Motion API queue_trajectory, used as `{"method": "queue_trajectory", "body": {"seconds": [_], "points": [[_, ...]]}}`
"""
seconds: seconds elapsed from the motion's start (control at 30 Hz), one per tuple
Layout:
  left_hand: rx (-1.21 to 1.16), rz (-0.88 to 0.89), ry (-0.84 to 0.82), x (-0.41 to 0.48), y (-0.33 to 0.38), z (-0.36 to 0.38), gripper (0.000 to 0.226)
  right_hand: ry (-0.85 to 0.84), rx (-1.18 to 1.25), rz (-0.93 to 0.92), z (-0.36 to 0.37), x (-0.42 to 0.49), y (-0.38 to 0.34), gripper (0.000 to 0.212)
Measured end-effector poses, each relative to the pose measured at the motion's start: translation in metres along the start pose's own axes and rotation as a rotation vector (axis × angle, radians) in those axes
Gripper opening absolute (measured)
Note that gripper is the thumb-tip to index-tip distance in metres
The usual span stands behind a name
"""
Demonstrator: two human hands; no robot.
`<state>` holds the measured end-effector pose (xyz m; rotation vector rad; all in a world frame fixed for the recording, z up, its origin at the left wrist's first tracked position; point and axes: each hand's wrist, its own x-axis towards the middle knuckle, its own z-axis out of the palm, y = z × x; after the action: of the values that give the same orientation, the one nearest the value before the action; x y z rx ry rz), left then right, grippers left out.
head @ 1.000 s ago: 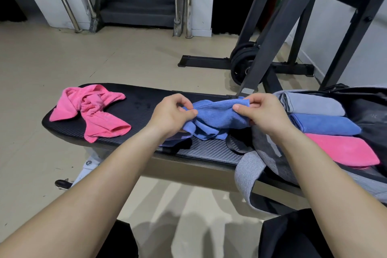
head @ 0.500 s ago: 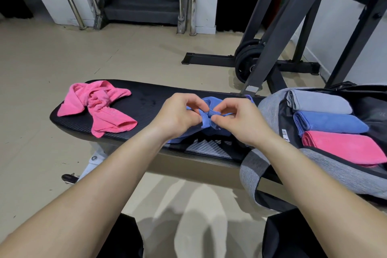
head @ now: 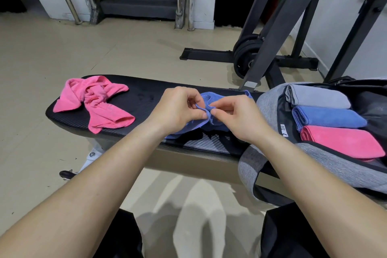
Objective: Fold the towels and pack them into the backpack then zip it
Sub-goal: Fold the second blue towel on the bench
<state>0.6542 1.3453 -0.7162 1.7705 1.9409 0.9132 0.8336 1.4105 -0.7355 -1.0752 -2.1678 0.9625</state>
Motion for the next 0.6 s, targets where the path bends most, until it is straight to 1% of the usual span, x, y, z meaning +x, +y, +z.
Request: {"method": "queue_trajectory", "body": {"seconds": [0.13,0.3,0.6], "points": [[0.016,-0.019,0.03,0.0005,-0.0016,-0.0009,0.019,-0.006,0.036,-0.007,-0.0003,0.0002,0.0011,0.009],[0.012,-0.047,0.047,0.0003,-0.0017,-0.0018,0.024,-0.054,0.028,-0.031,-0.0032,0.0,0.0043,0.014],[0.05,-0.044,0.054,0.002,-0.0012,0.0032,0.025,-0.039,-0.018,-0.064,-0.0033,-0.0028,0.0025,0.017]]}}
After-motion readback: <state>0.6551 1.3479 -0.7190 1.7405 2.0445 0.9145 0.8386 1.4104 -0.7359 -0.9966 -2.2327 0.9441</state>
